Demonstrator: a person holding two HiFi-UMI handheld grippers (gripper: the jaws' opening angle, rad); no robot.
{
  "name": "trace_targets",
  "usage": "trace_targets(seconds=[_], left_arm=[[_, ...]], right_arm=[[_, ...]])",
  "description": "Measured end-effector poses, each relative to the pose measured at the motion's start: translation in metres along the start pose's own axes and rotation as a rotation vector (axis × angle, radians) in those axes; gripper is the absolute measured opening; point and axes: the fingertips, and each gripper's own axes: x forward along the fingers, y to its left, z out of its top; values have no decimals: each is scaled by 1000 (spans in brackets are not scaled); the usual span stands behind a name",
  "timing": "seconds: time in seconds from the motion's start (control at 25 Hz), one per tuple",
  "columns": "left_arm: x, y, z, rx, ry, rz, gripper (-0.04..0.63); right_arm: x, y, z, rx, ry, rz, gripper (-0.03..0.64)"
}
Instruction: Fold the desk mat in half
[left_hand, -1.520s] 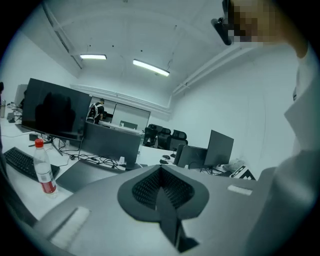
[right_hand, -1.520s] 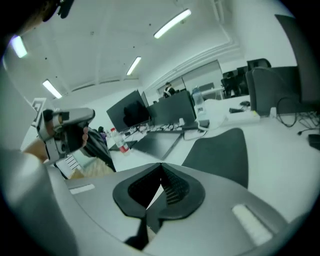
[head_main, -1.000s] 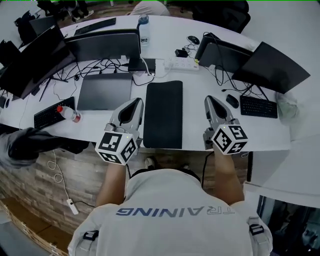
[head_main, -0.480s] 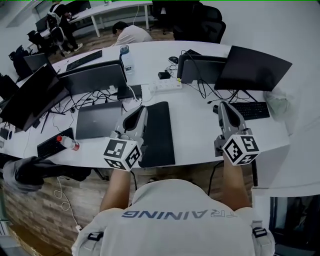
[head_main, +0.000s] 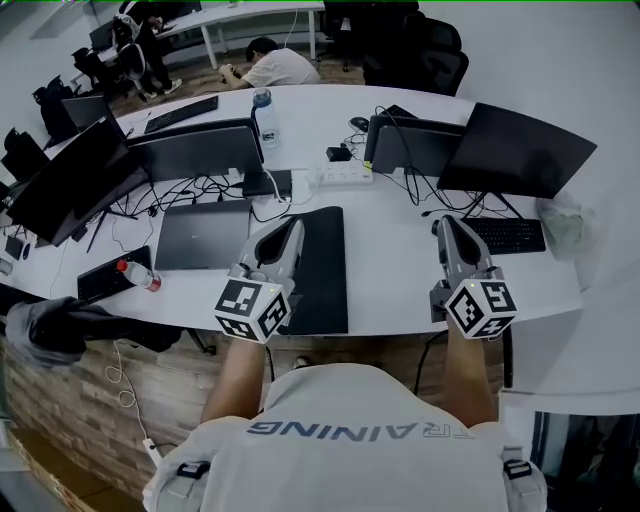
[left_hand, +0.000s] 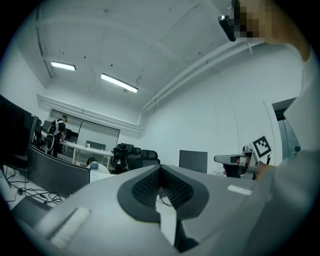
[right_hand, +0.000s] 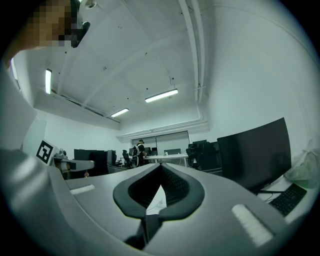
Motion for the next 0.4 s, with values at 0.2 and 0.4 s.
trace_targets(seconds=[0.2, 0.4], left_arm=[[-1, -3, 1, 5, -2, 17, 3], [-1, -9, -1, 9, -2, 32, 3]], right_arm=[[5, -2, -3, 8, 11, 25, 15], [4, -5, -6, 8, 16, 43, 15]])
